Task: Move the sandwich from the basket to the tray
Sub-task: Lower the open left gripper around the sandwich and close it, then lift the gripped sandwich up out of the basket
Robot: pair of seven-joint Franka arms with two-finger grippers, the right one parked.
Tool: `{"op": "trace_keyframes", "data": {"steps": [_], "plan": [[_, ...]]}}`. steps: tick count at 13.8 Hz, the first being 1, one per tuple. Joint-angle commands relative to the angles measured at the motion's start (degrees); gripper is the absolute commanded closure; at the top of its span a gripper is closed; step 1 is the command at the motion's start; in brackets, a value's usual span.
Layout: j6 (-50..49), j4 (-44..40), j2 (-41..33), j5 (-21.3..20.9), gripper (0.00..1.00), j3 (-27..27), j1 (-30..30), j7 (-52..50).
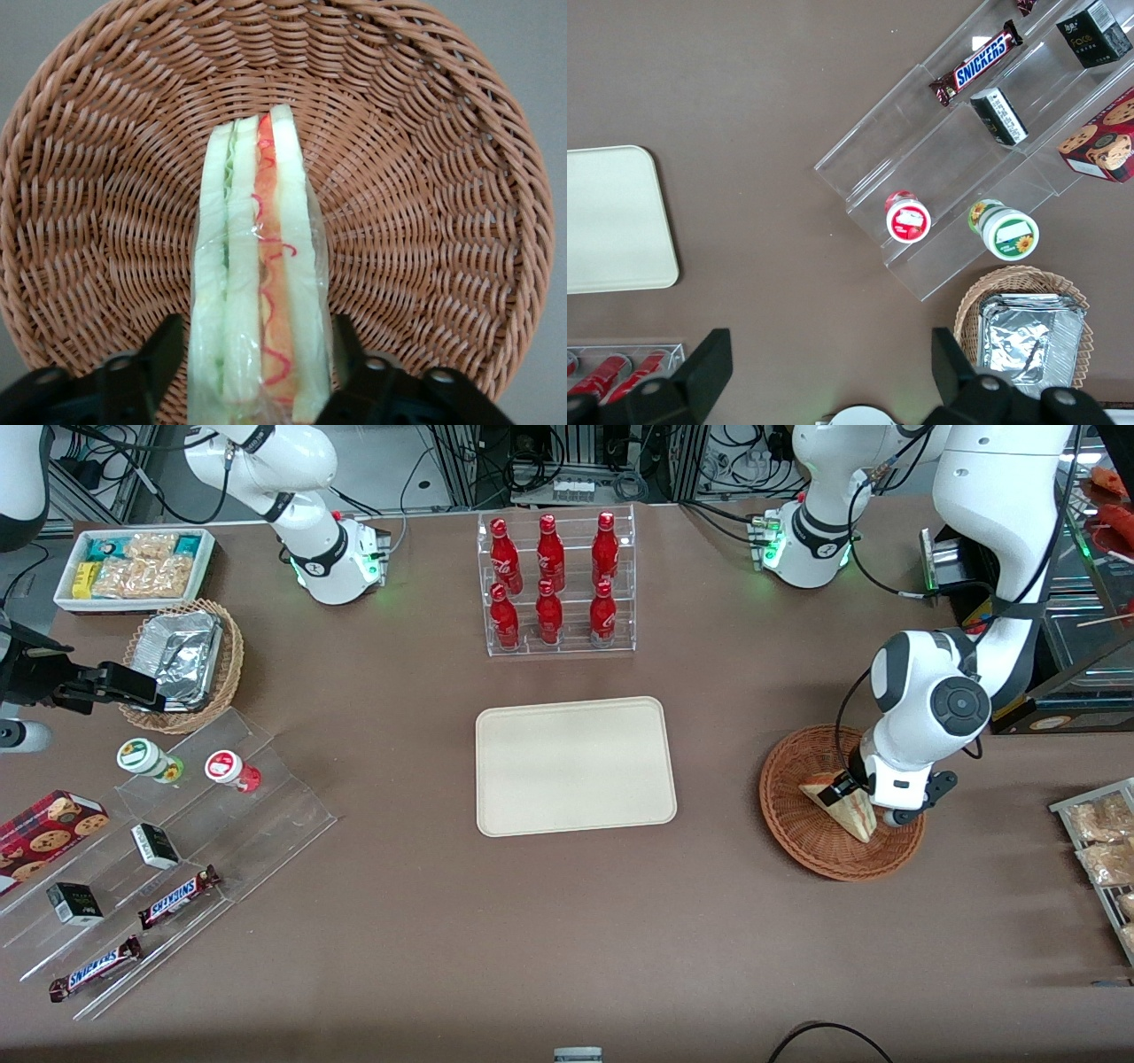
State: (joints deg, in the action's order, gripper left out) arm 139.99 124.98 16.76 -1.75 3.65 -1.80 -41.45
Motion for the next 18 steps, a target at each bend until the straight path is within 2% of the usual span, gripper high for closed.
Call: {"op": "trace_keyframes", "data": {"steps": [1, 4, 8, 11, 13, 15, 18], "plan": [[0.7, 0.2, -0.4, 0.6, 1.00, 0.0, 0.4, -0.3], [-1.8, -1.7, -1.0, 0.2, 1.00, 0.0, 0.3, -0.3], [-19.7, -12.2, -3.1, -3.4, 1.00, 0.7, -0.9, 0.4], [-31.9, -23.9, -2.3, -3.4, 1.00, 0.9, -4.9, 0.6], [-33.5, -28.8, -1.7, -2.6, 1.00, 1.2, -8.2, 0.2], [-33.6, -32.5, -0.6, 0.6, 1.00, 1.4, -12.8, -0.3], [-33.3, -34.8, 1.3, 1.0, 1.00, 1.4, -20.1, -0.3]]}}
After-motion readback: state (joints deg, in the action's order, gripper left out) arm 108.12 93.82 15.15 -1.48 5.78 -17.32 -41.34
